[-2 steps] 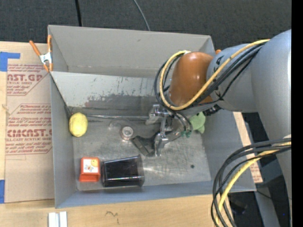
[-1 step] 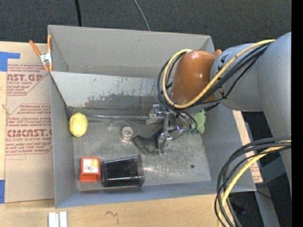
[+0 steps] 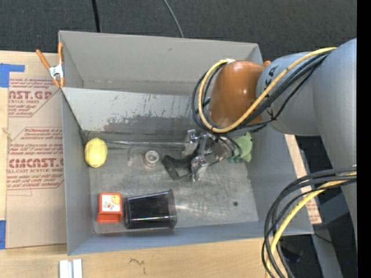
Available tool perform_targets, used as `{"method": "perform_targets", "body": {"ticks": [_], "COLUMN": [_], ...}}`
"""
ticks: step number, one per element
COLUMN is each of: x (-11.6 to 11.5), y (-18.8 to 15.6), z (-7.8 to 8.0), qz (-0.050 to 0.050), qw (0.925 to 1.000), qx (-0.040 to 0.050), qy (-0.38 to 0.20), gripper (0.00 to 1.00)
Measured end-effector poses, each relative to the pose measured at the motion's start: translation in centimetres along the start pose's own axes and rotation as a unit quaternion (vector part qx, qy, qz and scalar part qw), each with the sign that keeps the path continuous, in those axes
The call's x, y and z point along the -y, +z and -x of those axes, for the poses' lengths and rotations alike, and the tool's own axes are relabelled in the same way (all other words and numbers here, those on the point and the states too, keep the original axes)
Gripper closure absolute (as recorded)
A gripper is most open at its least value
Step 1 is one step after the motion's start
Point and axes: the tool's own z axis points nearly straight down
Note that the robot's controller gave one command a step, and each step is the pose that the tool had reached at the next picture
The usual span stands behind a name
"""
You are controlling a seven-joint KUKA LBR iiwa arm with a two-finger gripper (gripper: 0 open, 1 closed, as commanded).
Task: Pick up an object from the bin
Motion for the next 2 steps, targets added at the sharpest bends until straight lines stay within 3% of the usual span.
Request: {"method": "perform_targets", "body": {"ticks": [1, 2], "x": [0.0, -0.1], "y": [0.0, -9.1], "z": [0.0, 0.1], "qz": [0.000, 0.004], "qw": [1.0000, 0.9999], "qx": [0.0003, -0.0131], "qy": [0.000, 0.000], "gripper": [1.00, 1.00]}}
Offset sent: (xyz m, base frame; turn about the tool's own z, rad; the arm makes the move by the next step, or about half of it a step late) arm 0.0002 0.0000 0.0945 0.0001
